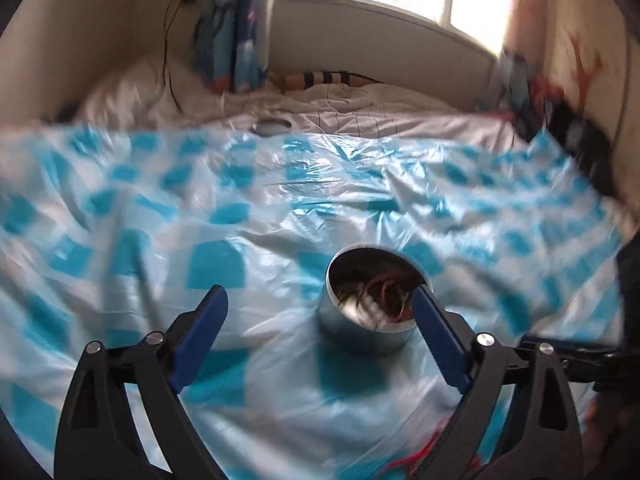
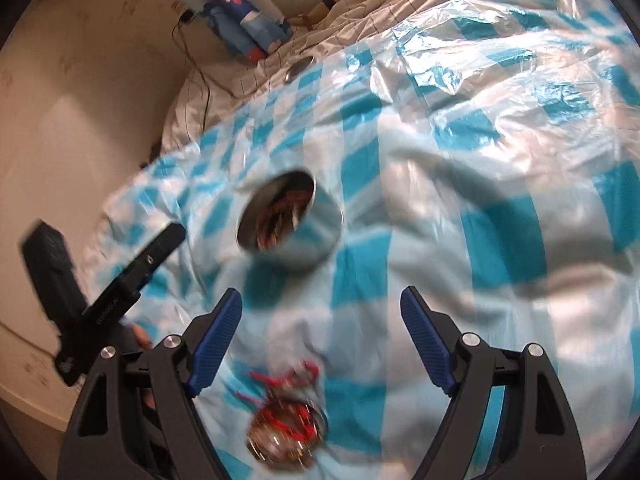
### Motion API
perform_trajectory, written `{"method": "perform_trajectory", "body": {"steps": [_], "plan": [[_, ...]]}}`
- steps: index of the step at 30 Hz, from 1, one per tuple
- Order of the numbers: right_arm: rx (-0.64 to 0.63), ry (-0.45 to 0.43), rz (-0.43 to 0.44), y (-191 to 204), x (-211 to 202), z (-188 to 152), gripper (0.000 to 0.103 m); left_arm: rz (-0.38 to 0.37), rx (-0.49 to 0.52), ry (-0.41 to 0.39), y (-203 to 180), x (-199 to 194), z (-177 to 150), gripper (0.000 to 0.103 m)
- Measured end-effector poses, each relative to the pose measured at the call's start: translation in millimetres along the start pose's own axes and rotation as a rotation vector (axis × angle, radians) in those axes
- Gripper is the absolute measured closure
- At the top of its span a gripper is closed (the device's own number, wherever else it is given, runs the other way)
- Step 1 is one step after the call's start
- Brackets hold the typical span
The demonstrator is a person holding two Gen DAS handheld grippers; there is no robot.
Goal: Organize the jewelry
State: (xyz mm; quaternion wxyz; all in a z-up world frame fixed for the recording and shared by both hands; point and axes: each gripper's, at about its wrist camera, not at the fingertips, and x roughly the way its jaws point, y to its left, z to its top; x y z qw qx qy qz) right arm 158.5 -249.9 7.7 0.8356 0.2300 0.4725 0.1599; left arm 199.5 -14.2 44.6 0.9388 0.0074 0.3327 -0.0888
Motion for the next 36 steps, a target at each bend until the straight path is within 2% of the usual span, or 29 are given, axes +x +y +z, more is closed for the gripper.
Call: {"method": "perform_trajectory", "body": {"steps": [2,4,8,13,18,25,29,36], "plan": [[-0.019,0.009,-0.023,2,-1,-17,0.023,0.058,0.050,-0.008,-5,-14,-13,0.011],[-0.023,0.014,-0.030,3,-2,-29,0.023,0.104,0.053,0.003,-3,-27,-30,0.010],[-0.023,0.020,-0.035,6,-6,-49,0.023,0.126,0.025,0.034,-3,-47,-54,0.010],[-0.080,0.008,-0.072,17,-13,-61,0.023,0.123,0.080,0.006,-17,-66,-63,0.009],[-0.093,0.012,-0.097,17,-24,-77,0.023,0.096,0.062,-0.009,-22,-87,-69,0.009],[-0.116,0.022,-0.136,10,-27,-85,0.023,0.096,0.092,-0.043,-26,-97,-70,0.008],[-0.066,0.024,-0.105,2,-24,-82,0.023,0.092,0.067,-0.043,-21,-96,-69,0.008],[-0.092,0.034,-0.090,11,-17,-82,0.023,0.085,0.072,-0.046,-22,-94,-68,0.008]]}}
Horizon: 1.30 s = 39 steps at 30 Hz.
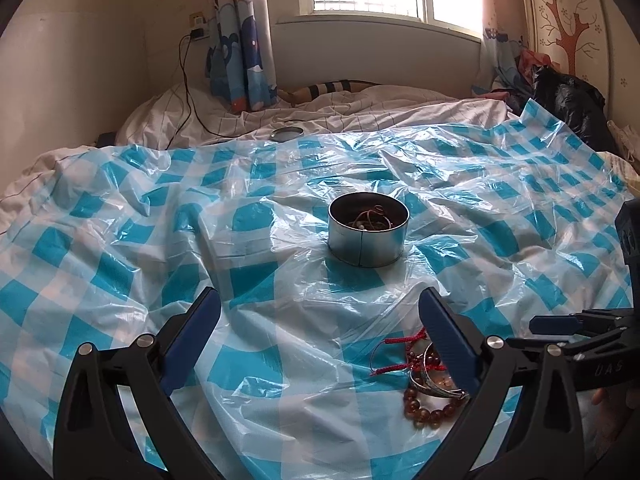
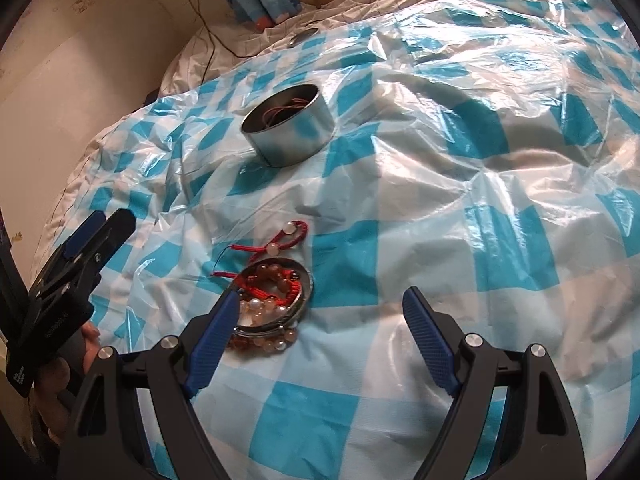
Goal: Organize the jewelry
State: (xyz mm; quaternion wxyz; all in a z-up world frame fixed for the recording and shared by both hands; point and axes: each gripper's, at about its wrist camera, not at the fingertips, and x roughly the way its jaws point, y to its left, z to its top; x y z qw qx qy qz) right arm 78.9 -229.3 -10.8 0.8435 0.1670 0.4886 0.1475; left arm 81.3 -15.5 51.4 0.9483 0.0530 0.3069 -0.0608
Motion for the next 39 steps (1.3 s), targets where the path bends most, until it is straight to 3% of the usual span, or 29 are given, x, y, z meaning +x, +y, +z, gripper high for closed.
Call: {"method": "perform_trajectory", "body": {"steps": [19,23,26,28,32,35,38,39], "plan": [[-0.040,0.016,-0.002,6,10,0,0.023,0.000,0.063,-0.014,-14,6,1,0.008],[-0.025,-0.017,-0.009,0,4,2,0.023,-0.110,-0.006,0.052,-2,16,2,0.008],[0.016,-0.054,-0.018,-10,-4,7,0.023,-0.243,-0.154,0.134,19,28,1,0.008],[0.037,-0.048,-0.018,-17,-4,8,0.023,-0.306,-0.247,0.179,33,37,-1,0.008],[0.028,-0.021,-0.010,-17,0,8,0.023,-0.391,-0.324,0.232,45,50,-7,0.008],[0.004,-0.009,0.009,-11,3,7,0.023,-0.513,-0.412,0.291,48,61,-14,0.008],[-0.037,0.011,0.029,-2,9,5,0.024,-0.530,-0.425,0.306,45,67,-16,0.008],[-0.047,0.017,0.036,1,12,4,0.030,-0.529,-0.422,0.306,44,68,-16,0.008]]}}
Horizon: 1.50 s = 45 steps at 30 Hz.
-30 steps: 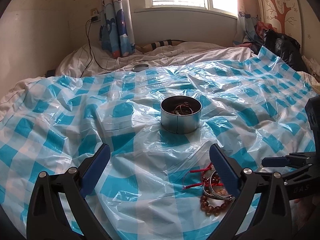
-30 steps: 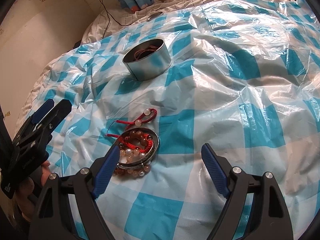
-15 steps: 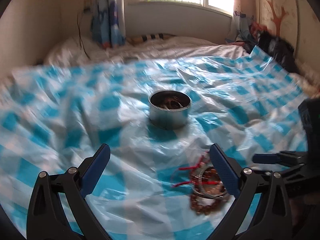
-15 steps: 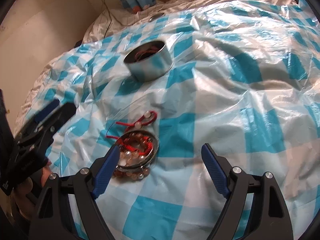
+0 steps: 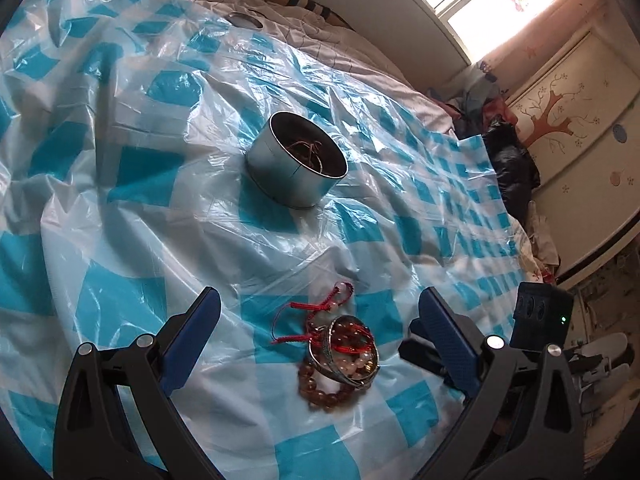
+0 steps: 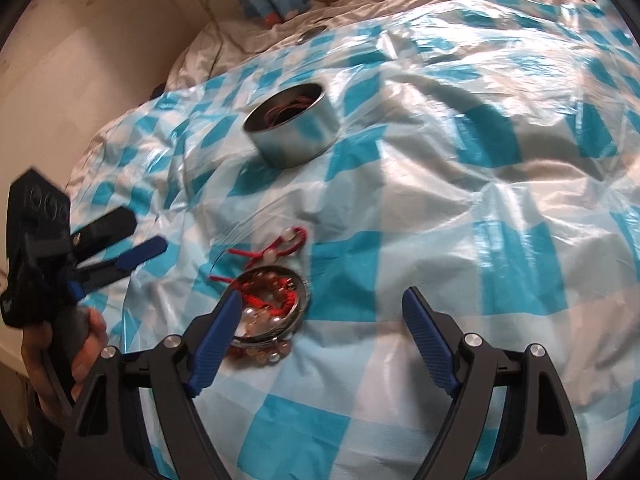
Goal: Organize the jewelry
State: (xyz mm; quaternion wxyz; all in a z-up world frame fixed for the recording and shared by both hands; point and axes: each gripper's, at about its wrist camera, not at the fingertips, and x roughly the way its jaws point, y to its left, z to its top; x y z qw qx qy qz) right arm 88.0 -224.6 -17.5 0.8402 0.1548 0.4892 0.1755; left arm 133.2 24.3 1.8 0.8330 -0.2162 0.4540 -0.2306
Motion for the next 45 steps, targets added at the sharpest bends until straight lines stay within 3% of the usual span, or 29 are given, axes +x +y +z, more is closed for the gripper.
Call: {"method": "perform_trajectory", "body": {"steps": [4,7,11,14,18,19,24,29,32,34,35,36,37,39,42,45], "plan": [[0.035,0.041,0.073,-3,10,0,0.053,-0.014,0.005,0.021,-2,9,1,0.008],[0.011,0.028,0.054,1,9,2,0.054,-0.017,0.014,0.041,-4,14,2,0.008],[-0.158,-0.029,0.088,35,0,2,0.054,-0.013,0.018,0.046,-4,19,5,0.008],[-0.296,-0.007,0.079,64,7,-5,0.054,0.004,0.005,0.042,1,20,8,0.008],[-0.400,0.035,0.036,82,22,-14,0.066,0.015,-0.010,0.033,6,18,11,0.008],[-0.412,0.039,0.026,84,24,-16,0.076,0.015,-0.010,0.030,6,17,11,0.008],[-0.424,0.040,0.003,81,29,-17,0.096,0.021,-0.002,0.033,5,18,11,0.008],[-0.262,-0.016,0.102,53,14,3,0.101,0.020,-0.010,0.032,7,17,11,0.008],[-0.156,-0.014,0.187,35,9,13,0.101,0.022,-0.016,0.031,8,17,11,0.008],[-0.142,0.044,0.257,36,15,13,0.101,0.025,-0.018,0.032,9,17,11,0.008],[-0.163,0.068,0.252,43,20,10,0.100,0.027,-0.018,0.032,8,18,11,0.008],[-0.191,0.081,0.224,50,23,6,0.083,0.028,-0.017,0.032,8,18,11,0.008],[-0.223,0.085,0.193,57,25,2,0.055,0.027,-0.017,0.032,8,18,11,0.008],[-0.294,0.058,0.140,70,27,-2,0.048,0.026,-0.016,0.033,8,18,11,0.008],[-0.311,0.059,0.134,75,31,-6,0.060,0.024,-0.016,0.033,8,18,10,0.008],[-0.307,0.067,0.104,72,40,-4,0.092,0.024,-0.016,0.033,8,19,11,0.008]]}}
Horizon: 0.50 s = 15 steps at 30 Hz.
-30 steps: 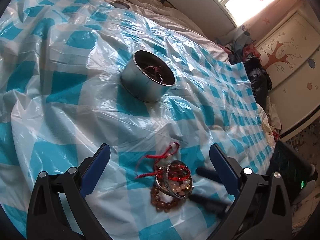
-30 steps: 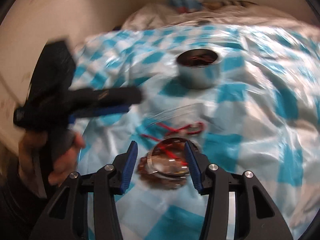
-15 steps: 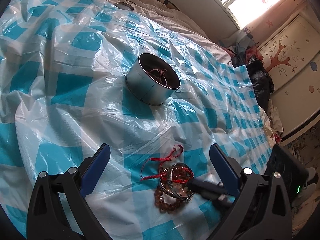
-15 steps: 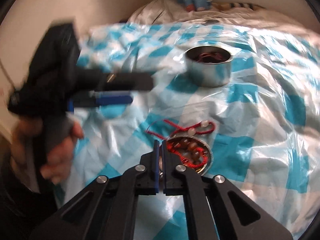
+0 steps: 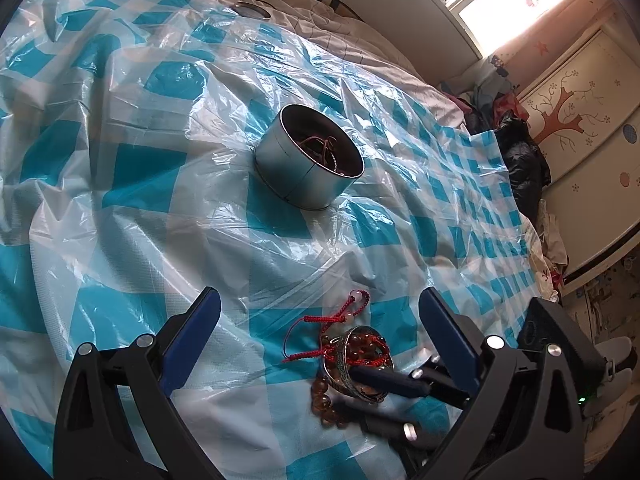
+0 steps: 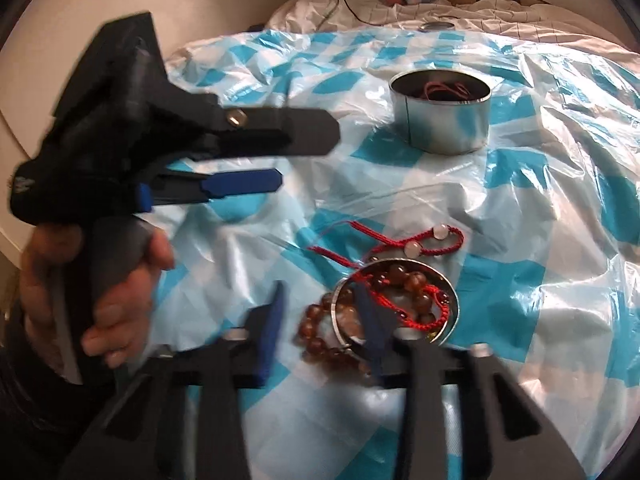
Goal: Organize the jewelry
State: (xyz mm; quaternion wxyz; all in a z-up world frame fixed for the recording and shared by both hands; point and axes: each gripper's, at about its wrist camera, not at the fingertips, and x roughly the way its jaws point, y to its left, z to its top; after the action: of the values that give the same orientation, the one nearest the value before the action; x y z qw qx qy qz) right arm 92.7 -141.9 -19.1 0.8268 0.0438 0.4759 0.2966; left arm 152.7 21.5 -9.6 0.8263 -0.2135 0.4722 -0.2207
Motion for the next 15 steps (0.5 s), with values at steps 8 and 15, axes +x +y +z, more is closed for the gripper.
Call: {"method": "perform_trajectory", "body": {"steps": [8,15], "plan": [[0.245,-0.153,0.197,-49,-39,5,0.098,-0.006,-0.003,-0.006,2,-2,0,0.008],[0.392,-0.253,0.348,-79,-58,4,0.100,-0.013,-0.007,0.008,2,0,1,0.008]]}}
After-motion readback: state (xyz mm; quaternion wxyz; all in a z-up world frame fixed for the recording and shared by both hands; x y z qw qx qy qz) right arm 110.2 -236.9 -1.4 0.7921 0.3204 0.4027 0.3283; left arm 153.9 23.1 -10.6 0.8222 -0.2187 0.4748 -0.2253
